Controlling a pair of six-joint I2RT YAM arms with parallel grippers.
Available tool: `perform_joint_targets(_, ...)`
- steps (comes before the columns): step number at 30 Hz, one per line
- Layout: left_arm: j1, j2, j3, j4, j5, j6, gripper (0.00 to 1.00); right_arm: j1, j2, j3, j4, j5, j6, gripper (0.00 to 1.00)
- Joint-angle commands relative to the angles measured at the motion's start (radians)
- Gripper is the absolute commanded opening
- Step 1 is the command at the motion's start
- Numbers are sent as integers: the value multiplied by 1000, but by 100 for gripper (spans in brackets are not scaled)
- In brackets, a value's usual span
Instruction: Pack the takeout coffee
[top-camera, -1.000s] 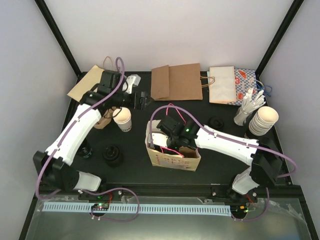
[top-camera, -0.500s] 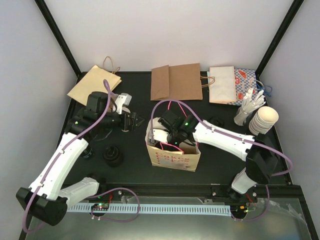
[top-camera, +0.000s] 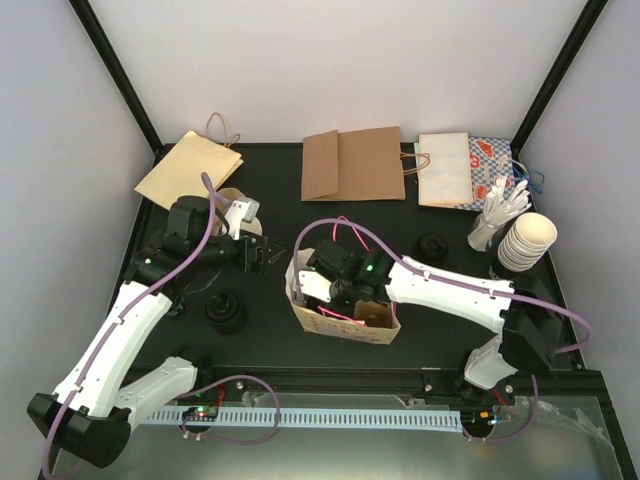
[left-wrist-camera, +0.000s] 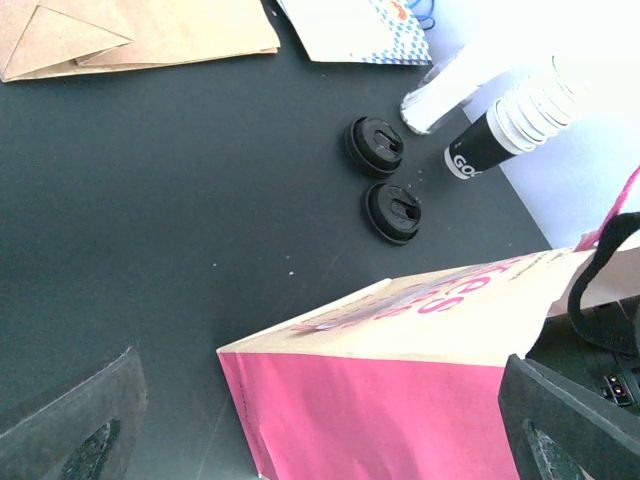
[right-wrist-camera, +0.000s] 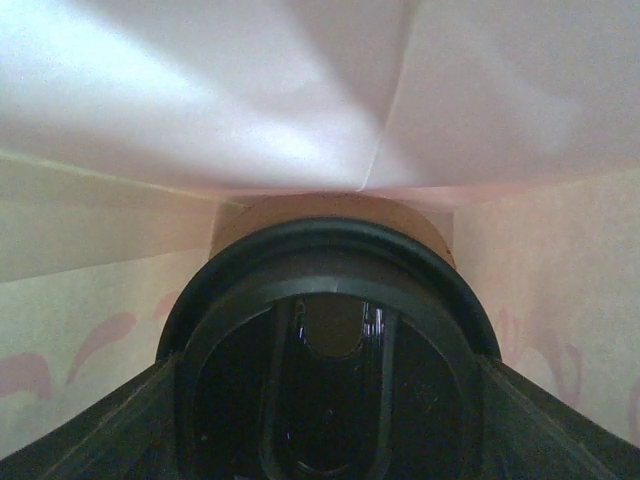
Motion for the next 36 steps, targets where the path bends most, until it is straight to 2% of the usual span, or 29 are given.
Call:
perform_joint_targets(1,-5,-12,-7,32,26,7,99,5,29,-110,-64,123,26,55)
perform_joint_targets(6,-5,-12,-11,34,33,5,99,-51,1,-130,-4,-38,20,55)
perform_joint_targets(12,-7,-10,-15,36,36,1,99,-56,127,-20,-144,35,36,53)
perform_joint_targets(16,-7,-10,-17,35,36,0,99,-55,130,-17,-154,67,52,53)
perform_joint_targets(20,-7,-7,-16,36,37,0,99,-57,96,-61,-93,43,51,53)
perform_joint_targets(27,-8,-5,-20,43,41,-1,99,-79,-45,-254,171,-36,80,53)
perform_joint_targets(32,-10,-1,-21,45,39,-2,99,-83,-48,-325,171,-20,80,53)
perform_joint_targets(36,-12,2,-21,51,39,-8,99,-82,-11,-272,99,15,75,53)
